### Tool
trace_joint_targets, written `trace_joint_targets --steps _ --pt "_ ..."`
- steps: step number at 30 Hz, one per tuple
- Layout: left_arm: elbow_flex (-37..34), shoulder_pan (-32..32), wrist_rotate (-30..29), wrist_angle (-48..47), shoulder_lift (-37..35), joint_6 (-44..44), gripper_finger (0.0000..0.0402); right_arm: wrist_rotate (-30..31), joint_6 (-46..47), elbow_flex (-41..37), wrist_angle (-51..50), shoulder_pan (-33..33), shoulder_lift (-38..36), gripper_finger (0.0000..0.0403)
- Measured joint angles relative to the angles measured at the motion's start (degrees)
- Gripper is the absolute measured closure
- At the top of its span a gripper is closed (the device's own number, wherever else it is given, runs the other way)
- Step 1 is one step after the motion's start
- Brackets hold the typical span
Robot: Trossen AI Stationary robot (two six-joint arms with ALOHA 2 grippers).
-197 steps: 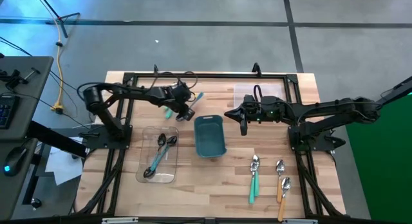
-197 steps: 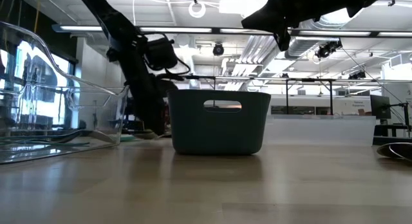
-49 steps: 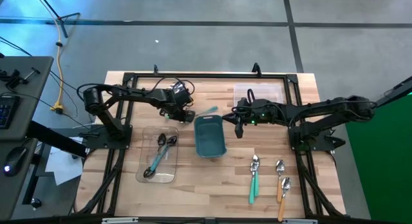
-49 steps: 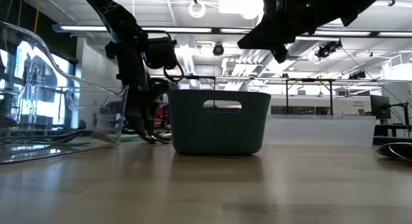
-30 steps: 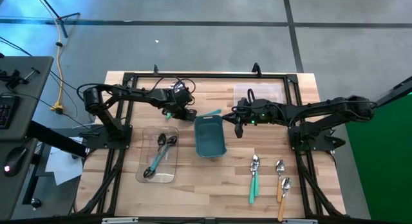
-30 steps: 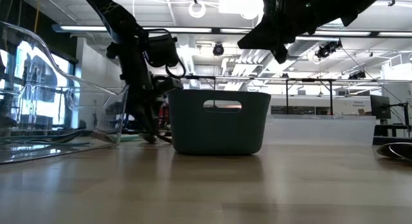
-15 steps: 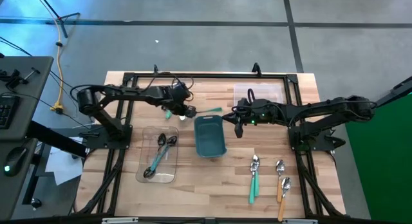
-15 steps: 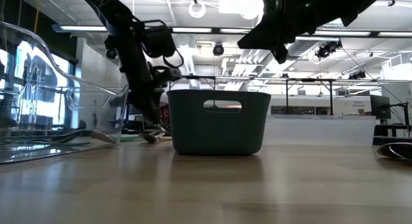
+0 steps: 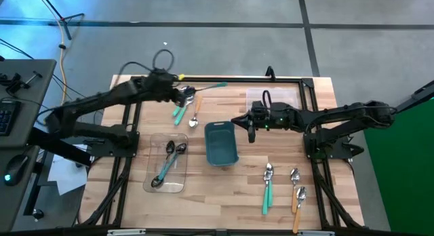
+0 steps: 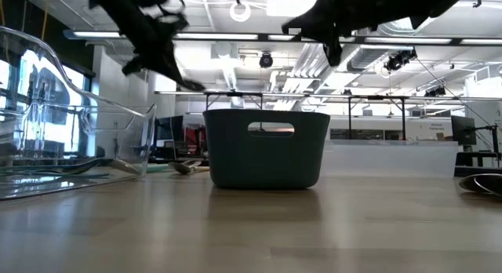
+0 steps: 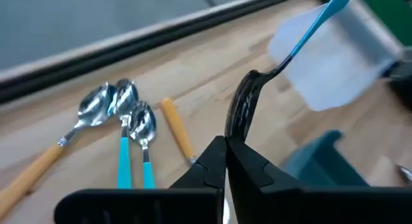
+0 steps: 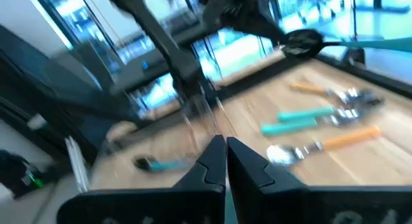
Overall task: Sort silverware by color (type)
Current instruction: Put the blue spoon into the transparent bin
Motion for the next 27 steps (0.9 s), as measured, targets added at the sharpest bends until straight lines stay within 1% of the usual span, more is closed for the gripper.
trace_joint_targets --steps 4,6,9,12,14,17,20,23,25,27 --pt "0.0 -2.4 0.0 -4.7 -7.2 0.3 0.0401 0.0 1.1 0.0 5.6 0.0 0.0 0.0403" --pt "0.0 -4.4 -0.6 -6.1 -10.0 -1.1 0.0401 0.0 1.1 0.0 7.9 0.0 0.0 0.0403" --pt "0.0 -8.0 -3.5 -4.9 -12.9 -3.6 0.0401 0.0 1.1 0.8 9.4 0.0 0.0 0.0401" --pt "0.0 -11.6 -7.4 -0.6 -14.2 -5.6 0.0401 0.8 0.9 3.3 9.5 0.0 0.2 0.0389" --pt "0.0 -13.8 -9.8 2.6 -14.3 -5.6 0.0401 1.9 -0.2 5.3 9.4 0.0 0.6 0.0372" --pt "0.0 -16.1 -12.3 8.2 -13.3 -5.6 0.0401 4.4 -2.5 8.6 9.5 0.0 1.7 0.0332" --pt "0.0 -18.2 -13.9 13.2 -11.7 -5.6 0.0401 9.2 -2.9 11.0 9.3 0.0 3.3 0.0285" --pt "0.0 -20.6 -16.3 19.3 -9.9 -5.6 0.0401 13.0 -3.0 12.8 9.1 -0.1 5.4 0.0247" --pt "0.0 -22.4 -18.5 23.2 -8.4 -5.0 0.0401 14.1 -3.1 14.0 9.2 -0.1 6.5 0.0231" --pt "-0.4 -24.3 -20.3 26.8 -6.7 -3.7 0.0401 13.8 -4.5 15.9 10.0 -0.1 8.2 0.0221"
